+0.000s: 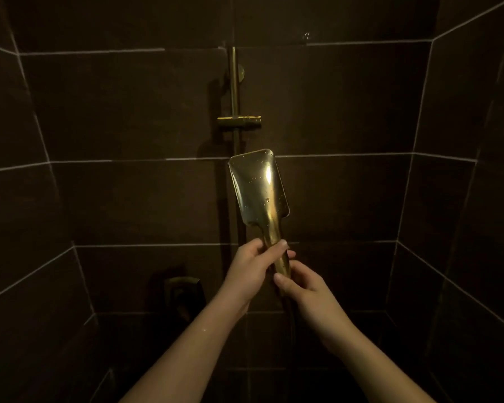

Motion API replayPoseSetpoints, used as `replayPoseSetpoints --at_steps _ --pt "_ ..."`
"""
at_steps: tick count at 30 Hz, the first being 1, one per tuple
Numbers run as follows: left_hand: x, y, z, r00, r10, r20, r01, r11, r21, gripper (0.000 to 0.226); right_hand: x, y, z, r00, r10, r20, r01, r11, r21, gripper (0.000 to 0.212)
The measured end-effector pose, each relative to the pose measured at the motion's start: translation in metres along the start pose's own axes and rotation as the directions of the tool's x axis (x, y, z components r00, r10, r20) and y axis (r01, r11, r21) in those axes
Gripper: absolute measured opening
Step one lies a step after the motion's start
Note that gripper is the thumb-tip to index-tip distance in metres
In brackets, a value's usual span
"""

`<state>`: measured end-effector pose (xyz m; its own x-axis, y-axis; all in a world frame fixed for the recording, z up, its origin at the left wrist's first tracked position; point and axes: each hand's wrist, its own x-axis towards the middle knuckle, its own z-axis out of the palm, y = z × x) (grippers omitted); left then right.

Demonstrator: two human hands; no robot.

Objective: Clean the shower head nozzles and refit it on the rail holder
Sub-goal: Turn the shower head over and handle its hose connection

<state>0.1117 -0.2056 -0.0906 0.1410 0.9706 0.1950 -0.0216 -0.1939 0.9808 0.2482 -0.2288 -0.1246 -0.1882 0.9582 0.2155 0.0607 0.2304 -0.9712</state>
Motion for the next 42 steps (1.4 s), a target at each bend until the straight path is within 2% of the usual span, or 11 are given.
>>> replayPoseSetpoints --at_steps 3,5,9,11,14,20,22,27,30,33,42 --pt "-0.022 -0.009 0.001 0.998 0.01 -0.063 -0.013 0.999 -0.044 0.026 -0.023 0.017 0.008 0.991 0.086 0.105 -0.09 0.995 0.03 0.021" --pt "-0.034 -0.012 0.001 0.996 0.003 -0.089 -0.018 0.985 -0.169 0.028 -0.034 0.027 0.019 0.972 0.134 0.194 -0.148 0.987 0.062 0.025" --pt "-0.049 -0.016 -0.007 0.997 -0.025 -0.073 -0.002 0.937 -0.348 0.031 -0.043 0.029 0.044 0.963 0.117 0.243 -0.148 0.982 0.114 0.026" --pt "-0.056 -0.02 -0.016 0.998 -0.064 -0.011 0.054 0.907 -0.417 0.031 -0.044 0.029 0.056 0.944 0.158 0.288 -0.212 0.963 0.166 0.035" --pt "-0.063 -0.023 -0.035 0.984 -0.103 0.144 0.156 0.89 -0.429 0.028 -0.047 0.036 0.074 0.922 0.221 0.319 -0.295 0.933 0.204 0.017" --pt "-0.066 -0.05 -0.062 0.897 -0.107 0.43 0.305 0.853 -0.424 0.034 -0.066 0.058 0.107 0.882 0.258 0.394 -0.36 0.908 0.212 0.014" --pt "-0.062 -0.067 -0.066 0.879 -0.124 0.461 0.355 0.816 -0.457 0.042 -0.069 0.07 0.116 0.881 0.279 0.382 -0.389 0.888 0.246 0.015" --pt "-0.059 -0.106 -0.069 0.877 -0.272 0.396 0.453 0.742 -0.494 0.05 -0.083 0.106 0.13 0.875 0.399 0.273 -0.457 0.868 0.196 0.02" --pt "-0.065 -0.129 -0.064 0.873 -0.375 0.312 0.487 0.699 -0.523 0.047 -0.09 0.12 0.136 0.86 0.494 0.128 -0.507 0.855 0.109 0.007" --pt "-0.07 -0.139 -0.056 0.867 -0.443 0.228 0.495 0.71 -0.501 0.045 -0.093 0.129 0.142 0.821 0.57 0.037 -0.57 0.812 0.128 0.032" --pt "-0.076 -0.129 -0.045 0.886 -0.461 0.039 0.411 0.745 -0.526 0.048 -0.093 0.126 0.137 0.852 0.522 -0.036 -0.521 0.853 0.036 0.015"
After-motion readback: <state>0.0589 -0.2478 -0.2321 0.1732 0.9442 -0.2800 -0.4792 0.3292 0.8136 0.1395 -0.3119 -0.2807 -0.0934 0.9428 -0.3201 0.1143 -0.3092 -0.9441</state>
